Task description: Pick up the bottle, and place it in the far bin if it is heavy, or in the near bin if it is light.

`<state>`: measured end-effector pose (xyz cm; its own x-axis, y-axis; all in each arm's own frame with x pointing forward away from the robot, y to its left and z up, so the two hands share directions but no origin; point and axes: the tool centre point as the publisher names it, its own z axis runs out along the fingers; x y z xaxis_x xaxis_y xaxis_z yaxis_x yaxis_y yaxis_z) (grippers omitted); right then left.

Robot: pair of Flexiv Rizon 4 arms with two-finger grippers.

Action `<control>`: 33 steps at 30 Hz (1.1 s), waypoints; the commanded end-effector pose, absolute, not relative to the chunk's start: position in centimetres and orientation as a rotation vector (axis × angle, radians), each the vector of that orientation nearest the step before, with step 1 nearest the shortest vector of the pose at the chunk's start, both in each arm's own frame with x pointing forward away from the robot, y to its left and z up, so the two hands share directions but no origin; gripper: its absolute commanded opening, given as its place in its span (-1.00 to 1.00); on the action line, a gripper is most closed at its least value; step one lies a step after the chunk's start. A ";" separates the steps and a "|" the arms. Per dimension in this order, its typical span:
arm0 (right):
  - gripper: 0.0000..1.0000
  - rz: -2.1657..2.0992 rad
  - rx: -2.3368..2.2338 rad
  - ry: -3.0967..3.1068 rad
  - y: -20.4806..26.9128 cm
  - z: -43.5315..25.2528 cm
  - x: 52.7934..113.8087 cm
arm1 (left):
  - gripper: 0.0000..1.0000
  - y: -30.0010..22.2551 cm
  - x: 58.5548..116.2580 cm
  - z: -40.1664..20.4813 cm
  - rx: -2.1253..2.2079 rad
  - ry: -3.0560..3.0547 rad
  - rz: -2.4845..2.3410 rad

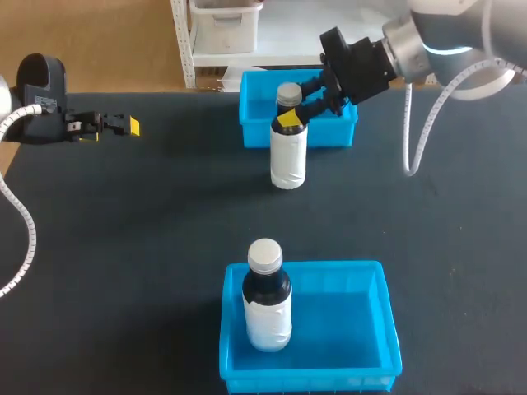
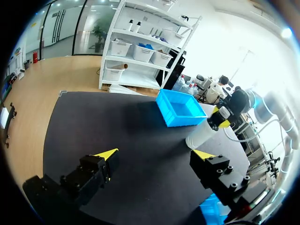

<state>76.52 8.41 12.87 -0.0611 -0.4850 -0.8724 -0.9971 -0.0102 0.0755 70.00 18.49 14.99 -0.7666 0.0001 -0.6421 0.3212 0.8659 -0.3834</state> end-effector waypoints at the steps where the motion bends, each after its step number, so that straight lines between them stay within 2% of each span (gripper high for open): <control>1: -0.32 0.986 -1.562 1.618 8.2 13.8 76.1 | 1.00 18.5 70.0 15.0 0.231 2.374 -0.636; 22: -0.42 0.926 -1.525 1.634 5.4 17.6 76.9 | 1.00 18.5 70.0 15.0 0.231 2.374 -0.636; 26: -0.51 0.909 -1.517 1.641 4.7 18.4 77.5 | 1.00 18.5 70.0 15.0 0.231 2.374 -0.636; 31: -0.74 0.879 -1.513 1.649 3.3 19.4 78.6 | 1.00 18.5 70.0 15.0 0.231 2.374 -0.636; 33: -1.00 0.872 -1.506 1.655 2.6 19.8 79.3 | 1.00 18.5 70.0 15.0 0.231 2.374 -0.636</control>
